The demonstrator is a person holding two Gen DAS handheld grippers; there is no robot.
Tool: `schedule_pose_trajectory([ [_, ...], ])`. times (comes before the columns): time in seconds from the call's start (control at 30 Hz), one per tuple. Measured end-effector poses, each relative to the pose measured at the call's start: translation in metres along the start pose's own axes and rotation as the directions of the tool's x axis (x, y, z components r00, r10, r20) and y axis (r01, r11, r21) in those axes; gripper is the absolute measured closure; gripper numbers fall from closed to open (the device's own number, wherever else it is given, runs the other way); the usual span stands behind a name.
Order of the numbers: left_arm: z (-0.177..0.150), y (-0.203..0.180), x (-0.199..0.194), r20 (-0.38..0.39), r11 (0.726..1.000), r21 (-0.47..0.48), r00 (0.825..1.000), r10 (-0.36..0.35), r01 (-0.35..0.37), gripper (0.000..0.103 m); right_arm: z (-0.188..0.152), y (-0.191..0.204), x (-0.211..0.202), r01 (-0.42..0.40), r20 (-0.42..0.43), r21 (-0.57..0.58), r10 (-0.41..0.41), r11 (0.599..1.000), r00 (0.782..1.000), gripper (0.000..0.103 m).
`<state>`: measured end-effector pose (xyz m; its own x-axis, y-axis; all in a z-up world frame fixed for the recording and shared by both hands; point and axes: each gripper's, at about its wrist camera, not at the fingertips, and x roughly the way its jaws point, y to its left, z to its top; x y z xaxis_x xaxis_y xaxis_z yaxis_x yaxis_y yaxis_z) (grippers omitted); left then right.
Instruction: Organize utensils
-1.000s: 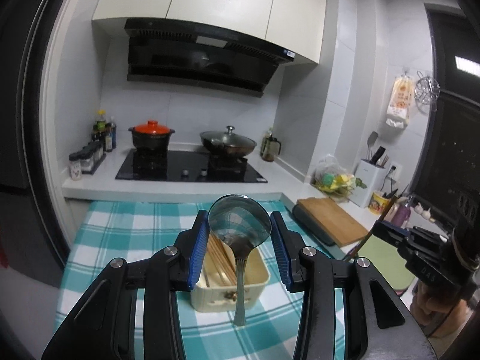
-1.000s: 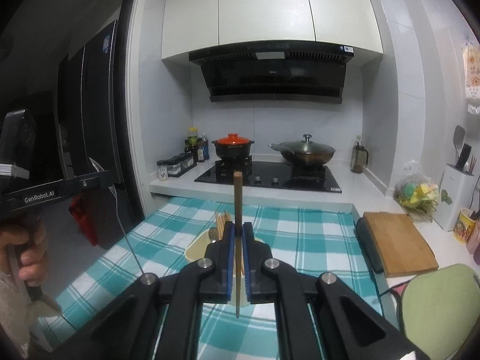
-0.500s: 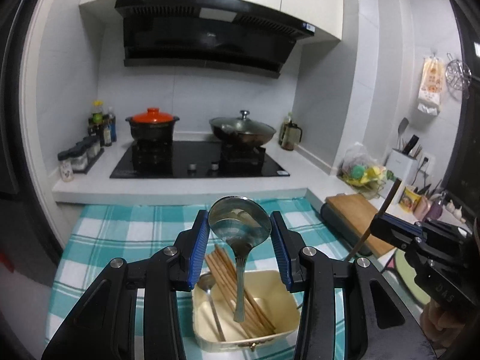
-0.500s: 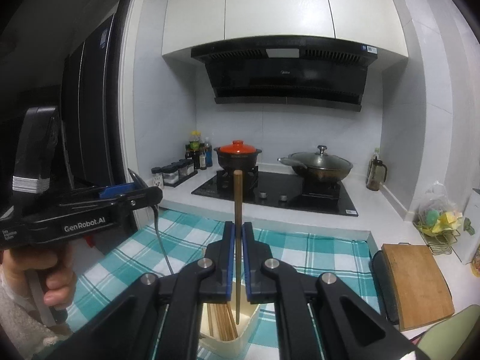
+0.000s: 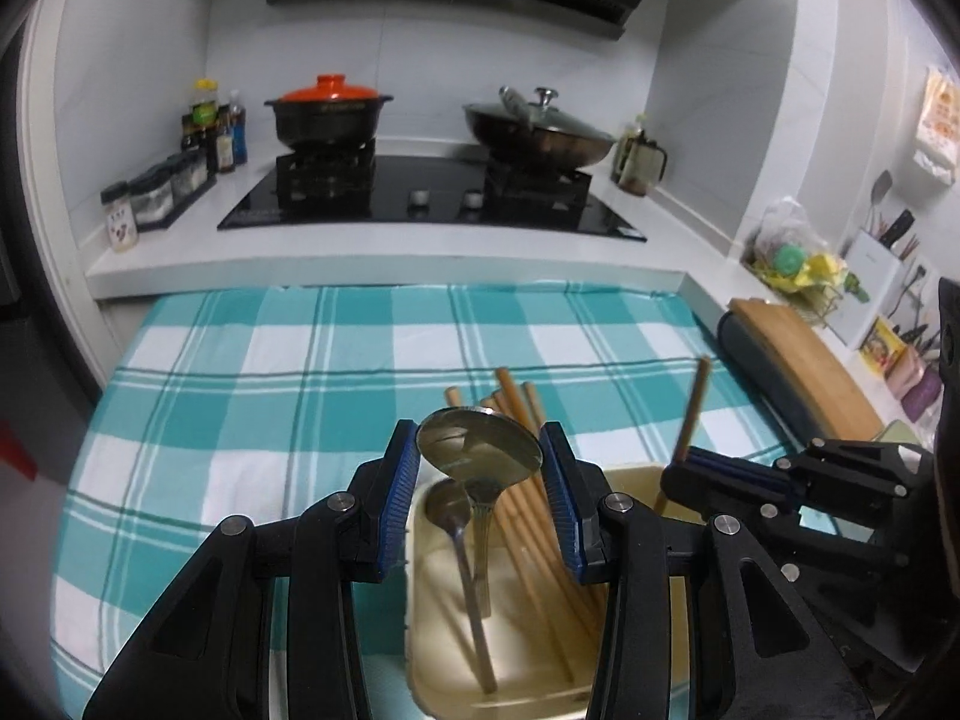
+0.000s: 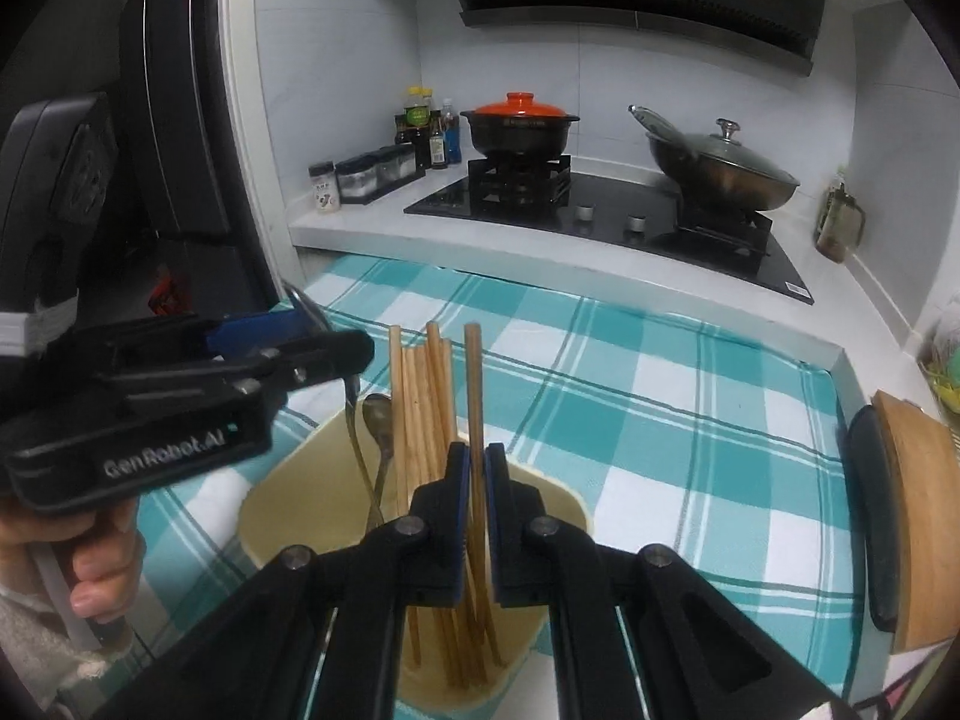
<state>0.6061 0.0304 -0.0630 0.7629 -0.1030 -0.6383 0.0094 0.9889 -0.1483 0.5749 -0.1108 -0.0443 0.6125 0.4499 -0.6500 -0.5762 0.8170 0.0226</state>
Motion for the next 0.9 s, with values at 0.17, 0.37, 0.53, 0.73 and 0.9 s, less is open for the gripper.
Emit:
schedule_pose_trajectory([
  [0.17, 0.002, 0.01, 0.008, -0.001, 0.999, -0.024, 1.0, 0.022, -0.022, 0.056, 0.003, -0.005, 0.022, -0.047, -0.013, 0.047, 0.048, 0.998, 0.999, 0.097],
  [0.37, 0.012, 0.012, -0.039, 0.068, 0.999, 0.018, 0.997, 0.038, -0.04, 0.032, 0.006, -0.011, -0.003, -0.025, 0.052, 0.103, 0.02, 0.994, 0.998, 0.071],
  [0.53, 0.005, 0.002, -0.114, 0.184, 0.991, 0.081, 0.979, 0.086, -0.103, 0.005, 0.007, 0.011, -0.084, 0.043, 0.172, 0.045, -0.05, 0.998, 0.984, 0.043],
  [0.73, -0.038, -0.02, -0.179, 0.264, 0.962, 0.135, 0.944, 0.196, -0.238, 0.0, -0.014, 0.032, -0.158, 0.062, 0.238, 0.101, -0.085, 0.993, 0.968, 0.023],
  [0.9, -0.086, -0.035, -0.205, 0.198, 0.965, 0.129, 0.96, 0.2, -0.227, 0.0, -0.056, 0.045, -0.185, 0.063, 0.217, 0.158, -0.097, 0.985, 0.971, 0.021],
])
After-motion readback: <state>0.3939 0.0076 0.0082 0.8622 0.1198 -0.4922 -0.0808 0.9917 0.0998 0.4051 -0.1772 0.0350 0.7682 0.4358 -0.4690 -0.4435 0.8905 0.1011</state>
